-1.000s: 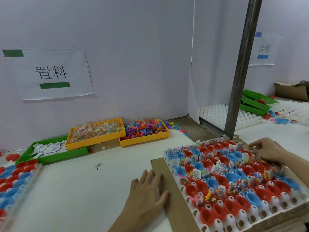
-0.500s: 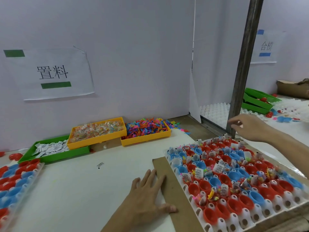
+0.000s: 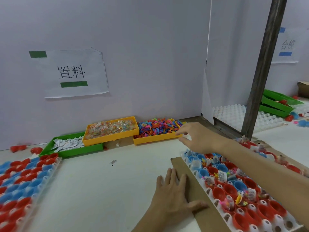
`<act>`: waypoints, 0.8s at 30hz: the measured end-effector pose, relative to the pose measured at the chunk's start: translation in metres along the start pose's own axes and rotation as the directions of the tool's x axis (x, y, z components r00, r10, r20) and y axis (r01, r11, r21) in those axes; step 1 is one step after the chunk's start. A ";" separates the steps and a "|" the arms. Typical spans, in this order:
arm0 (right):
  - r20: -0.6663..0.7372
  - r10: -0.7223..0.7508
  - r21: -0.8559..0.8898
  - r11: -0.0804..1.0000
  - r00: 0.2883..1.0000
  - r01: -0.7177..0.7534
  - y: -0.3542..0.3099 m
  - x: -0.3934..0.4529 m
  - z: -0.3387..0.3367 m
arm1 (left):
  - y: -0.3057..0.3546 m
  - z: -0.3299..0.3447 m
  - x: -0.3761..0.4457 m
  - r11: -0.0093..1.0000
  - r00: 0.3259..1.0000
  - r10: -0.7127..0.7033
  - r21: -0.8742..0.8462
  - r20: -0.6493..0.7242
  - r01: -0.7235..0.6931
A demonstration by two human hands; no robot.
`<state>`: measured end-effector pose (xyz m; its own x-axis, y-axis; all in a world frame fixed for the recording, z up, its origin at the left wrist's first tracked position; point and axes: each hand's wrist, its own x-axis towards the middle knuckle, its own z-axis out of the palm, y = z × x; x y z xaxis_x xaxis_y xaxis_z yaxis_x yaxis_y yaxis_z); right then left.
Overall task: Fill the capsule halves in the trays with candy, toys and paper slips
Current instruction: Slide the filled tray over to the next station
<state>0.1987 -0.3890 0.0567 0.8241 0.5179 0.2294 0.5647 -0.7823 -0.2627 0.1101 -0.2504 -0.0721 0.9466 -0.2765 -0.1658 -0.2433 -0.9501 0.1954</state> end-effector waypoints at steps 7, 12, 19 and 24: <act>0.111 0.029 0.006 1.000 0.993 -0.030 -0.003 -0.002 0.003 | -0.020 -0.008 -0.011 0.993 0.989 0.119 -0.011 0.088 -0.118; 0.299 0.072 -0.084 0.995 0.951 -0.049 -0.004 -0.009 0.018 | -0.014 -0.007 -0.008 0.991 0.988 0.131 0.010 0.086 -0.132; 0.484 0.115 -0.305 0.951 0.868 0.044 -0.015 -0.008 0.041 | 0.001 -0.009 -0.002 0.990 0.990 0.128 0.052 0.064 -0.132; 0.462 0.134 -0.355 0.934 0.876 0.044 -0.017 -0.007 0.046 | 0.001 -0.009 -0.004 0.990 0.989 0.137 0.016 0.052 -0.138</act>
<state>0.1859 -0.3633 0.0166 0.8183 0.5087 -0.2677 0.5482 -0.8307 0.0971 0.1079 -0.2490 -0.0628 0.8920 -0.4116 -0.1870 -0.3754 -0.9049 0.2006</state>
